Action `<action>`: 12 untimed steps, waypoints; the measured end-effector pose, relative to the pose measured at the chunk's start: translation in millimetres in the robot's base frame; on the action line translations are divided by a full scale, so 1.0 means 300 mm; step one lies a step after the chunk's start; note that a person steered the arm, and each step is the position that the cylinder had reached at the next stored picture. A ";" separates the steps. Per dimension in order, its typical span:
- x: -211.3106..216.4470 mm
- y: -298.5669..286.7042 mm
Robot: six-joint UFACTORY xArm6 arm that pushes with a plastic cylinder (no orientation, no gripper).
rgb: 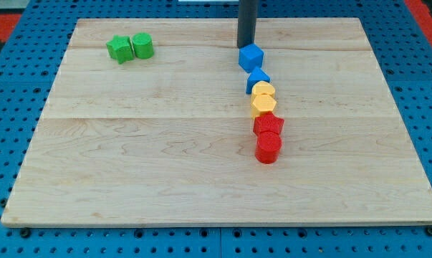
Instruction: Separate the green star from the green circle
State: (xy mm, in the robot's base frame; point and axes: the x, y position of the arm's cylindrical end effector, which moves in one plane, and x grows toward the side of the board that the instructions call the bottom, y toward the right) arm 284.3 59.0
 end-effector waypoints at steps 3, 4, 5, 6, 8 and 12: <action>0.030 0.173; -0.023 0.288; -0.082 0.351; -0.309 0.252; -0.307 0.145; -0.176 -0.895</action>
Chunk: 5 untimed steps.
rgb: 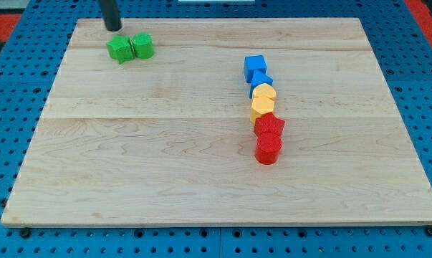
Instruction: Separate the green star from the green circle
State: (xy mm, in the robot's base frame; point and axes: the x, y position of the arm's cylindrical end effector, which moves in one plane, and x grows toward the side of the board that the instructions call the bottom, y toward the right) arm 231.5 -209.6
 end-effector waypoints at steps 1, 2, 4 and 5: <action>0.152 0.050; 0.237 0.179; 0.266 0.220; 0.333 0.152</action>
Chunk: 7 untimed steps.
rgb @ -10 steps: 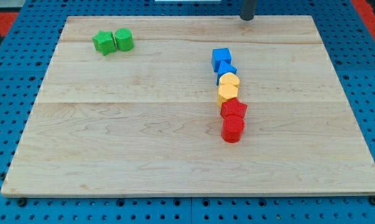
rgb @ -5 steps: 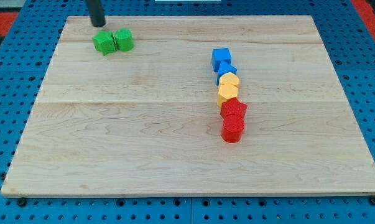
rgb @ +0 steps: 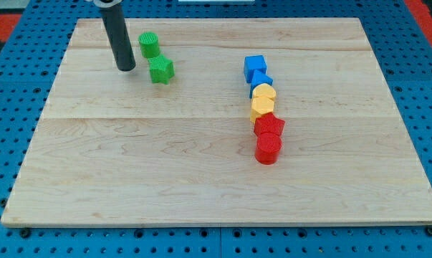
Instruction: Separate the green star from the green circle
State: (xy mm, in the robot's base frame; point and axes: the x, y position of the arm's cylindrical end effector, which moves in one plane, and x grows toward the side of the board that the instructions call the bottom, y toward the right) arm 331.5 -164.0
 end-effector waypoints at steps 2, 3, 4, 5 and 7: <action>0.011 0.297; 0.121 0.230; 0.083 0.325; -0.034 0.377; -0.139 0.657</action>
State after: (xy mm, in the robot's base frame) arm 289.8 33.0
